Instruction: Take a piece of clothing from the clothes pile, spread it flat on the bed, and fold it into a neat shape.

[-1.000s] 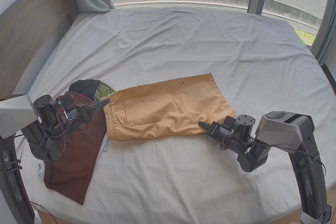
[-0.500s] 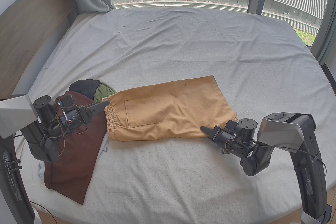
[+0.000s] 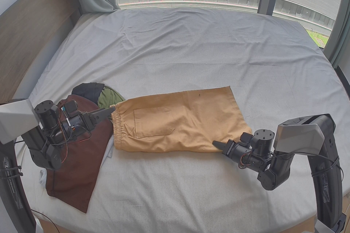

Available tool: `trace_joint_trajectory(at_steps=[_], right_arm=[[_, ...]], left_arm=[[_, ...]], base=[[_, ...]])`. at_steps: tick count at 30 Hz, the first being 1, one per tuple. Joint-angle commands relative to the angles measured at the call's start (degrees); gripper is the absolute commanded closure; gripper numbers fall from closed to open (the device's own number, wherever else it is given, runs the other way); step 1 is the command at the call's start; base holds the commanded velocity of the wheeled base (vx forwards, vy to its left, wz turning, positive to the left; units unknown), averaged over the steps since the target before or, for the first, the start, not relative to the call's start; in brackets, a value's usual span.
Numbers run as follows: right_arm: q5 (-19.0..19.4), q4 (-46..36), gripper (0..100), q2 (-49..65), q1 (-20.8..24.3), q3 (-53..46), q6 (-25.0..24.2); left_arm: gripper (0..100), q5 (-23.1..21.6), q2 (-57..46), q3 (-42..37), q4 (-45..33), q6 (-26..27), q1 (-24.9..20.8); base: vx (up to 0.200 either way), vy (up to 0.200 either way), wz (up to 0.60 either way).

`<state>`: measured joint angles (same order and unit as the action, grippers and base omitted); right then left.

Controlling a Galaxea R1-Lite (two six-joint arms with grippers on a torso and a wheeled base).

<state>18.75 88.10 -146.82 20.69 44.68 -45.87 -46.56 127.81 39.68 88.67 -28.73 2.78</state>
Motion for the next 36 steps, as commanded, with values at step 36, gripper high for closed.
trace_joint_trajectory(at_steps=[36], right_arm=[[-1.52,0.23,100,6.9,0.58,-27.36,13.44]], left_arm=[[0,-4.24,0.34,-2.77,0.01,2.72,-2.08]], base=[[0.0,0.0,0.0]])
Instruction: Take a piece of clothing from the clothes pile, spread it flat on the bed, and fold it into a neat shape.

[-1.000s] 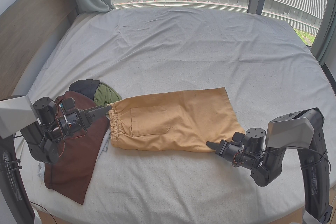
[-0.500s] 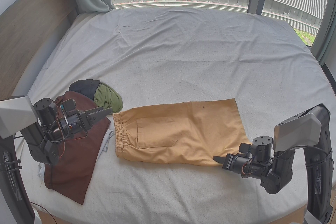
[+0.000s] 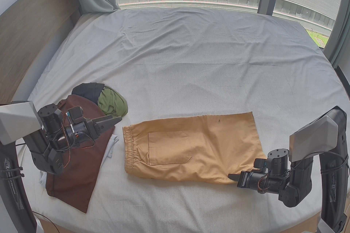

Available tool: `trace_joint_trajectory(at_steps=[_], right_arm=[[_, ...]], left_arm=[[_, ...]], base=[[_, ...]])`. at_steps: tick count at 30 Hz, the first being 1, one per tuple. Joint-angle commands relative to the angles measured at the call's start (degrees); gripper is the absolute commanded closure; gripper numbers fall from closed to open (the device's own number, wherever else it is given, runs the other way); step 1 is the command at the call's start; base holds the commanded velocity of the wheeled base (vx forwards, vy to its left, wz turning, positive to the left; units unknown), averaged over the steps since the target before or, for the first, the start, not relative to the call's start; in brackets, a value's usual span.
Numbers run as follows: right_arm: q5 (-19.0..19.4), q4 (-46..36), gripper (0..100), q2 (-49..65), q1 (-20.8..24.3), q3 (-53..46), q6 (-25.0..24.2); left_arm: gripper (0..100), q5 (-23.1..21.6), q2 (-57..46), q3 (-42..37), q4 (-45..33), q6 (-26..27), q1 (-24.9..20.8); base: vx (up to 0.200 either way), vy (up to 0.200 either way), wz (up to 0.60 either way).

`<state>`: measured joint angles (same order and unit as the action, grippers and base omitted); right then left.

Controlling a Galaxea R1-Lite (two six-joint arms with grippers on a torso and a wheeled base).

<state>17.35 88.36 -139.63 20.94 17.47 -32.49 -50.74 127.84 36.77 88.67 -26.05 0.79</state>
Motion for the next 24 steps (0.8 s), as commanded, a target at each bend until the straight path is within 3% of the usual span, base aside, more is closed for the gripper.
trace_joint_trajectory(at_steps=[1,6,9,10,24], right_arm=[[-0.03,-0.03,100,-0.29,0.5,-0.15,0.06],[-0.74,-0.03,100,-0.29,0.68,-0.33,0.06],[-1.0,-0.03,100,-0.29,0.68,-0.42,0.06],[-1.0,-0.03,0,-0.29,0.68,-0.42,0.14],[-0.47,0.06,0,1.55,3.67,-6.13,0.41]], left_arm=[[0,0.02,0.3,0.15,0.01,0.04,-0.09],[0,-0.59,0.92,0.24,0.1,1.97,0.35],[0,-0.77,2.24,0.24,0.27,6.36,0.35],[0,-0.85,2.32,0.24,0.27,6.8,0.35],[0,-1.12,1.88,0.06,0.18,6.28,0.0]], base=[[0.0,0.0,0.0],[0.0,0.0,0.0],[0.0,0.0,0.0],[0.0,0.0,0.0],[0.0,0.0,0.0]])
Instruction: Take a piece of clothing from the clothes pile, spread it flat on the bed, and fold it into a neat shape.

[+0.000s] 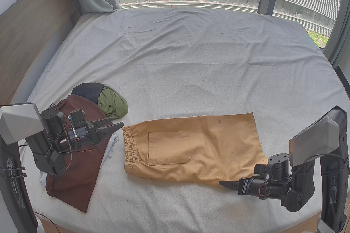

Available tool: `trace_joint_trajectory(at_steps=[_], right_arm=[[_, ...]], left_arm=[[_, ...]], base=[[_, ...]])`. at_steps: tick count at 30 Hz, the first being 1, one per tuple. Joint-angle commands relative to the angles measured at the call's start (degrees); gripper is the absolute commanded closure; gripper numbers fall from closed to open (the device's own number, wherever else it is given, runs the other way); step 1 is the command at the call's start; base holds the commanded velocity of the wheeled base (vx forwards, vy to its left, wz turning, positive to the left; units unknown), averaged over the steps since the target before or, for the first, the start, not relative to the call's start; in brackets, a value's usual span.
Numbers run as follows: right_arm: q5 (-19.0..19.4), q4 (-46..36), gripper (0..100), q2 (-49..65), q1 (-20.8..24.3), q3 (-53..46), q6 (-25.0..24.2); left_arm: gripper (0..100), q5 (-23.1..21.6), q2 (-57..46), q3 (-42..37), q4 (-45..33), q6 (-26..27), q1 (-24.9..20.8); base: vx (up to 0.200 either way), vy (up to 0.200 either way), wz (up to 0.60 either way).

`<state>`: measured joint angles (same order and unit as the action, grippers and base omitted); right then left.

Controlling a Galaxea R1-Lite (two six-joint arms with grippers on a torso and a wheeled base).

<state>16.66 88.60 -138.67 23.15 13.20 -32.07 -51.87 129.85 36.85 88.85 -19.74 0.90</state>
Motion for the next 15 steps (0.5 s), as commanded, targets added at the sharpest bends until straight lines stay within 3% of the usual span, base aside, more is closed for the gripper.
trace_joint_trajectory(at_steps=[1,9,15], right_arm=[[0.21,-0.18,0,0.94,1.99,-2.48,0.08],[4.87,-0.18,0,7.01,3.57,-6.35,2.98],[5.57,-0.18,0,12.63,2.69,-5.38,2.54]], left_arm=[[0,0.02,-0.13,-0.03,0.01,-0.04,-0.11],[0,0.02,-1.01,-0.47,0.01,-0.04,-0.2],[0,-0.16,-2.06,-1.43,0.01,-0.04,-0.64]], base=[[0.0,0.0,0.0],[0.0,0.0,0.0],[0.0,0.0,0.0]])
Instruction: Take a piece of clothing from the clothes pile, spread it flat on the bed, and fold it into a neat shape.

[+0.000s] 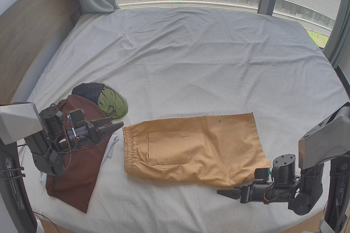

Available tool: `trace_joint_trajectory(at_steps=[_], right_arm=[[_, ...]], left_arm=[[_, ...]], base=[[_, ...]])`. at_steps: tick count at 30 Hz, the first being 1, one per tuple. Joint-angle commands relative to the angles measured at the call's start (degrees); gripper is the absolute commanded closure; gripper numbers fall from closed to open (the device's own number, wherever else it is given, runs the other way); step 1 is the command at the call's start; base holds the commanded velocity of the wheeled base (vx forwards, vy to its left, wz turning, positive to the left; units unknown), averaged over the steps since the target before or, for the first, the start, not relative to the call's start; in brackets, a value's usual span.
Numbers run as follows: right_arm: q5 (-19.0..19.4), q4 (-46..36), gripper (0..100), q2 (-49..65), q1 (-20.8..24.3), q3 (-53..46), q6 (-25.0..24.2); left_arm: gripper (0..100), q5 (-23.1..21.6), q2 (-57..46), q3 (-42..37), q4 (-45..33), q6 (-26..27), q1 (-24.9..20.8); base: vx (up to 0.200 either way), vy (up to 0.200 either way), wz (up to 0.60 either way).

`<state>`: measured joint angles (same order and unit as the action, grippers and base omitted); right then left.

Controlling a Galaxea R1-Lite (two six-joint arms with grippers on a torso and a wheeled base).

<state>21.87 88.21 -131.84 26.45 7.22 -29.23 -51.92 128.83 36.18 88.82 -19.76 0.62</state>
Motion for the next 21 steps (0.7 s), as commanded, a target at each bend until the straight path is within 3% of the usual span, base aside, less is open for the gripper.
trace_joint_trajectory(at_steps=[1,9,21], right_arm=[[0.37,0.21,0,5.98,-0.79,0.78,-0.3],[0.37,0.12,0,2.99,-8.79,4.74,-0.21],[0.28,0.21,0,-4.65,-11.69,7.81,-0.03]], left_arm=[[0,-0.11,-1.04,-0.76,0.04,-0.01,-0.36],[0,-0.11,-0.95,-0.85,0.04,-0.01,-0.53],[0,-0.02,-0.86,-0.76,0.04,-0.01,-0.45]], base=[[0.0,0.0,0.0],[0.0,0.0,0.0],[0.0,0.0,0.0]])
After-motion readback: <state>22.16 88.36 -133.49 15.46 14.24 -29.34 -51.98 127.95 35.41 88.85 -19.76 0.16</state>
